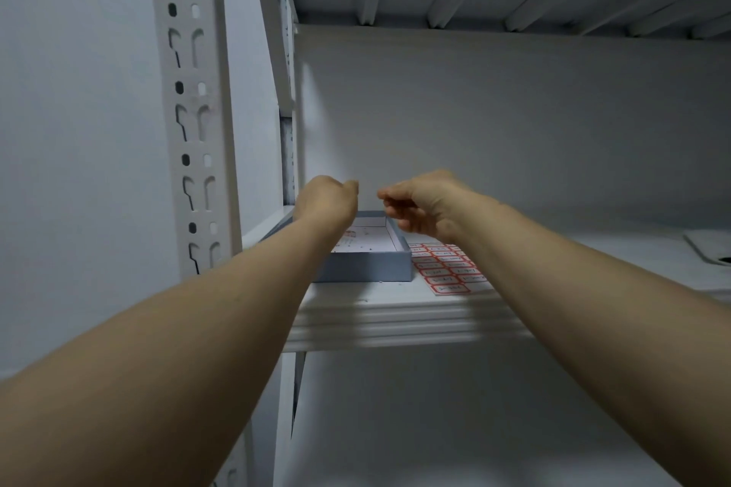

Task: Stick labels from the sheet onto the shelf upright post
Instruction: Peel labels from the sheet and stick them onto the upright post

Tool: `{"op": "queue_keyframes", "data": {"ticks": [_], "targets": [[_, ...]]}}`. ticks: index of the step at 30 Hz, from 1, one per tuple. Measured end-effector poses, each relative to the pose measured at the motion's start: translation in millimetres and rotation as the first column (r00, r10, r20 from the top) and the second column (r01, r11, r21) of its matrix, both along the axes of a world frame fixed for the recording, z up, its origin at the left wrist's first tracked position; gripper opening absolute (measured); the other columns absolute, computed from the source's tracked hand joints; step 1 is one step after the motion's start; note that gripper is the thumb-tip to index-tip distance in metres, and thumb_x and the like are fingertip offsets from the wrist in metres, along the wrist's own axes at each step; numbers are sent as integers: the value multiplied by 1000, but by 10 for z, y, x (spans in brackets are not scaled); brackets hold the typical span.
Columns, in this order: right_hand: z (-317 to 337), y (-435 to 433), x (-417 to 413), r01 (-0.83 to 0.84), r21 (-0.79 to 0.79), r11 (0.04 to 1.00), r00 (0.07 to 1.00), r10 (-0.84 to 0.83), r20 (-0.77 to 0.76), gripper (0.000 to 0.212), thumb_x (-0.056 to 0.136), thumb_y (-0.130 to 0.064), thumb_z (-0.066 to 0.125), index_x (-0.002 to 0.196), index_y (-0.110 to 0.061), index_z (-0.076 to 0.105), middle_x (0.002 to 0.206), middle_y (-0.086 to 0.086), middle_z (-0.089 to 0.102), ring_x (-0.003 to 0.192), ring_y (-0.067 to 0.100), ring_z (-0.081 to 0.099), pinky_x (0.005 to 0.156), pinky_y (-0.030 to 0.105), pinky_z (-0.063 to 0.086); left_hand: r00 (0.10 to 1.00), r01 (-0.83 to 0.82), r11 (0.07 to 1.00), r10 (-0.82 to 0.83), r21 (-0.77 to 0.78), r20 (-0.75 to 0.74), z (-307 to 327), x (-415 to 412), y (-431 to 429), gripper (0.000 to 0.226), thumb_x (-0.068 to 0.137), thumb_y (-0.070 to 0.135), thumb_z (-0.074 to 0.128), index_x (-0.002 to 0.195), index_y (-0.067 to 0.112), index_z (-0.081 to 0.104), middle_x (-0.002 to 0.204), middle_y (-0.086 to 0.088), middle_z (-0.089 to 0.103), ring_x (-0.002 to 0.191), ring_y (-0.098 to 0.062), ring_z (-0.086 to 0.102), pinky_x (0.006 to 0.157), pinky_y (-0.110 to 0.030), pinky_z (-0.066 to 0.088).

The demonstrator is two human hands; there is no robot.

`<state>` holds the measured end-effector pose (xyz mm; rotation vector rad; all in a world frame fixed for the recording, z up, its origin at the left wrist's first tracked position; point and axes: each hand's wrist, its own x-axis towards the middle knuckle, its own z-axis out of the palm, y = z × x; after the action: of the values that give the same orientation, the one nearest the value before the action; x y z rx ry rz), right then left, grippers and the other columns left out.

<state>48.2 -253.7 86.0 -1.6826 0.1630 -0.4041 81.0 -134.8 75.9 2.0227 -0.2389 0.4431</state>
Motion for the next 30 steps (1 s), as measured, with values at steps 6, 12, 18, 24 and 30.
{"op": "queue_keyframes", "data": {"ticks": [6,12,18,24,30], "targets": [[-13,-10,-13,27,-116,993,999,-29,-15,8,84,-6,67,91,-2,69,78,9,66,61,14,60,49,23,46,979,175,984,-176,-21,-105,26,22,81,23,88,7,61,105,-8,65,104,-22,68,97,-31,66,73,-30,48],[-23,2,-54,19,-180,984,1000,-18,11,3,87,-1,63,86,1,65,72,10,65,56,14,60,45,19,47,964,188,978,-200,-86,-174,8,28,99,18,92,-5,50,104,-6,63,80,-14,64,64,-17,57,65,-25,51],[-23,30,-47,88,-374,923,996,-78,43,12,78,-10,75,83,-1,71,69,10,69,55,14,64,52,22,51,997,73,986,-77,151,19,-28,28,155,18,75,21,78,63,11,69,66,-5,70,58,-18,62,70,-32,57],[-66,106,14,207,-755,622,974,-202,102,25,79,-28,70,63,-10,66,66,5,66,69,24,66,72,33,56,998,7,958,-26,286,61,-56,39,120,26,80,30,73,71,6,67,70,-8,65,63,-26,55,66,-32,49],[-146,151,-21,74,-916,394,989,-145,17,19,90,-19,57,107,-23,64,109,6,62,104,28,57,85,34,48,988,-9,869,-69,495,139,-135,4,135,38,92,26,57,129,19,55,127,-8,59,118,-29,53,100,-40,44]]}}
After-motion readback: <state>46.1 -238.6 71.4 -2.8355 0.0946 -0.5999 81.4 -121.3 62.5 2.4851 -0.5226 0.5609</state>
